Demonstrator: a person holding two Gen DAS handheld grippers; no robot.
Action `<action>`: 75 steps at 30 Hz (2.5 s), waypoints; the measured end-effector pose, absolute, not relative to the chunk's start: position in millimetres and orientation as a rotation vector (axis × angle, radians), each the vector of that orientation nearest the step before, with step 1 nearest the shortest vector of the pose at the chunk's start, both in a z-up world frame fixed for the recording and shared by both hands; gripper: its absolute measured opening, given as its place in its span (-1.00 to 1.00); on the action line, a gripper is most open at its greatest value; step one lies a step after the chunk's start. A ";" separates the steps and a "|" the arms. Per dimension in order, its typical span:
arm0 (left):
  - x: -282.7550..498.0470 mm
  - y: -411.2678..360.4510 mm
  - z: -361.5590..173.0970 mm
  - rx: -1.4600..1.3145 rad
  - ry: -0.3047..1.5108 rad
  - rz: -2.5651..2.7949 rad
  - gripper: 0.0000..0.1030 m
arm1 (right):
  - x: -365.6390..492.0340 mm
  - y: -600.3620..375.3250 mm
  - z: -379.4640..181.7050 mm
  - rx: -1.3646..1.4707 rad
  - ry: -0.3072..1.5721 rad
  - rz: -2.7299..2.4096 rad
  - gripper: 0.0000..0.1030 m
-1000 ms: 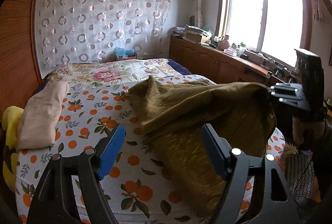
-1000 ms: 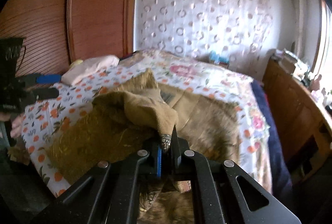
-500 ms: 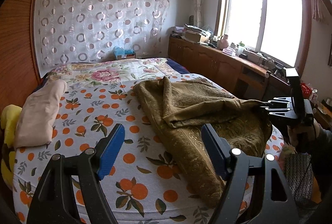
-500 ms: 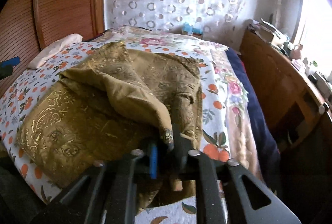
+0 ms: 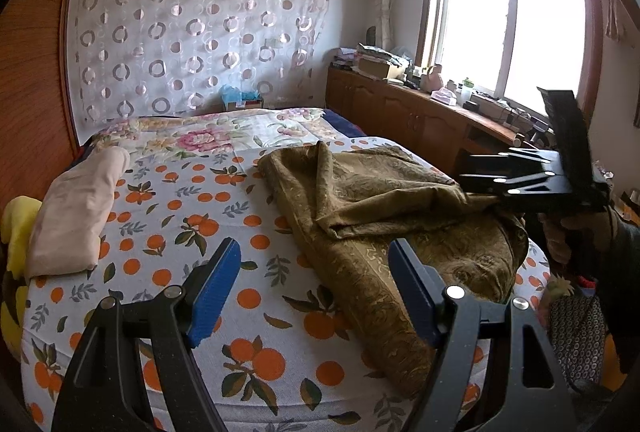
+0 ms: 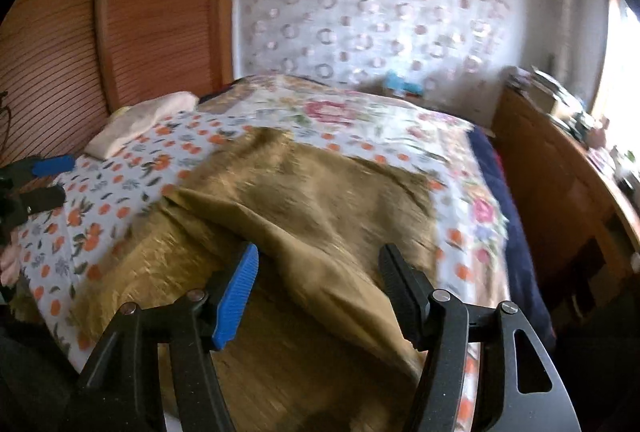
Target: Fold small clothes
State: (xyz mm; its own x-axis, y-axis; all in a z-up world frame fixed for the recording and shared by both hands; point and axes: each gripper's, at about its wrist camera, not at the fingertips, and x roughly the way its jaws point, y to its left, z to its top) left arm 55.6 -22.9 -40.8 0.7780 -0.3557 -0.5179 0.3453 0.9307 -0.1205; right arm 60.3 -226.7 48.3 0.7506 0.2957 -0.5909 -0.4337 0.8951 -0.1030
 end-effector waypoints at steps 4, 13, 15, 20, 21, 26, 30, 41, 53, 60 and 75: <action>56.7 -22.4 -42.9 -0.025 0.569 -0.372 0.49 | 82.5 -189.6 40.0 -0.274 0.647 0.489 0.25; 53.9 -16.6 -49.3 -0.030 0.578 -0.376 0.49 | 114.6 -144.9 13.2 -0.377 0.770 0.624 0.25; 54.2 -16.2 -50.7 -0.032 0.581 -0.378 0.49 | 113.8 -145.2 10.7 -0.389 0.789 0.639 0.25; 55.8 -18.0 -53.2 -0.032 0.588 -0.387 0.49 | 132.0 -151.0 6.1 -0.406 0.829 0.632 0.25; 56.1 -18.2 -53.3 -0.030 0.589 -0.388 0.49 | 133.8 -152.8 6.3 -0.403 0.829 0.629 0.25; 54.4 -20.9 -53.8 -0.023 0.593 -0.393 0.49 | 141.7 -162.5 15.7 -0.346 0.770 0.624 -0.81; 54.4 -20.8 -54.5 -0.026 0.593 -0.394 0.49 | 146.7 -193.4 48.1 -0.272 0.645 0.517 -0.90; 54.6 -26.8 -58.9 -0.018 0.604 -0.404 0.49 | 231.7 -273.8 65.9 -0.155 0.685 0.100 -0.90; 54.7 -35.2 -64.0 -0.005 0.630 -0.423 0.49 | 205.2 -291.3 63.9 -0.143 0.708 0.103 -0.34; 55.9 -42.9 -67.7 0.003 0.649 -0.440 0.49 | 116.7 -303.8 53.7 -0.193 0.682 0.187 -0.34; 55.9 -65.8 -77.7 0.033 0.702 -0.475 0.49 | 5.4 -323.4 28.9 -0.222 0.731 0.214 -0.34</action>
